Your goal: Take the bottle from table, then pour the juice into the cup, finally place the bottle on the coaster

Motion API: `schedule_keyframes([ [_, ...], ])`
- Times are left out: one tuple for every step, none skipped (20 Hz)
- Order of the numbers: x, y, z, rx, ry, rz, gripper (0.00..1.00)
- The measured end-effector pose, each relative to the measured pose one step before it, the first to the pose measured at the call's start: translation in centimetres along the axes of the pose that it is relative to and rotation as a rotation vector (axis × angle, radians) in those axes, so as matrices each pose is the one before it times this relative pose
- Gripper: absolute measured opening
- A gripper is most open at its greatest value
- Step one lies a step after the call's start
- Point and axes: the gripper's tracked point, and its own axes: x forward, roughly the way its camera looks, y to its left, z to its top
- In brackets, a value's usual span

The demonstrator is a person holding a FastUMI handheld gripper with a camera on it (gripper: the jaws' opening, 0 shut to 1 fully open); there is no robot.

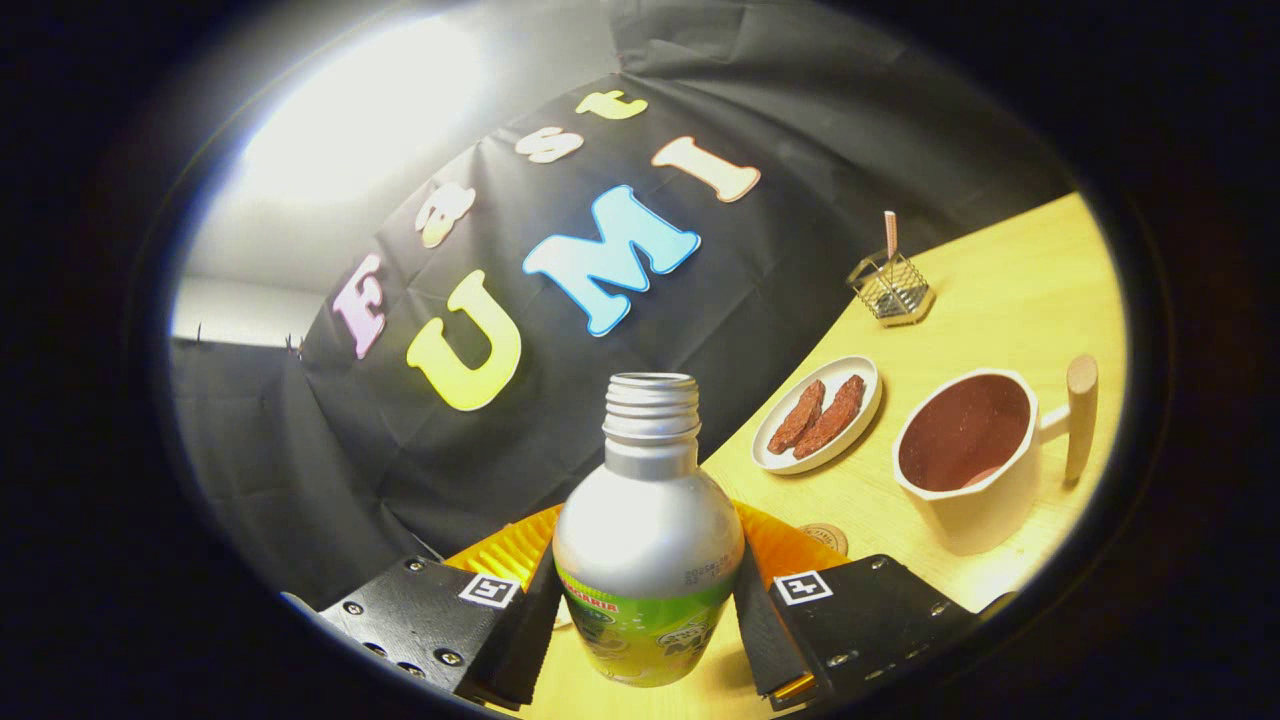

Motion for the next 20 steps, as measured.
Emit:
schedule_keyframes([
  [0.135,-0.136,0.045,0.04112,-0.00482,0.00404,0.77],
  [0.031,-0.223,0.22,0.03695,-0.00588,-0.00039,0.77],
  [0.114,-0.277,0.081,0.03445,-0.00182,-0.00147,0.77],
  [0.122,-0.256,-0.092,0.02909,0.00119,-0.00245,0.77],
  [0.115,-0.16,0.035,0.02396,0.00134,-0.00346,0.77],
  [0.12,-0.117,-0.056,0.02285,0.00293,-0.00313,0.77],
  [0.035,-0.028,0.051,0.02418,0.00168,-0.00064,0.77],
  [0.04,-0.022,0.154,0.03236,-0.00074,0.00379,0.77],
  [0.111,0.058,0.131,0.03518,-0.00095,0.00681,0.77],
  [0.097,0.025,0.061,0.02964,-0.0018,0.00132,0.77],
  [0.07,-0.052,0.092,0.02405,-0.00098,-0.00128,0.77],
  [0.081,-0.116,0.132,0.0216,-0.00464,-0.00308,0.77],
  [0.092,-0.13,0.083,0.01688,-0.00312,-0.00221,0.77],
  [0.023,-0.077,0.155,0.02237,-0.0043,-0.00061,0.77],
  [0.11,-0.025,0.052,0.02183,-0.00194,0.00165,0.77],
  [-0.022,-0.023,0.004,0.02223,-0.00144,0.00203,0.77],
  [0.067,-0.019,0.126,0.02375,-0.00187,0.00405,0.77],
  [-0.175,-0.064,-0.004,0.02088,-0.00246,0.00066,0.77],
  [0.032,-0.146,-0.027,0.014,-0.00122,-0.00187,0.77],
  [-0.017,-0.075,-0.077,0.01253,0.00028,-0.00326,0.77],
])
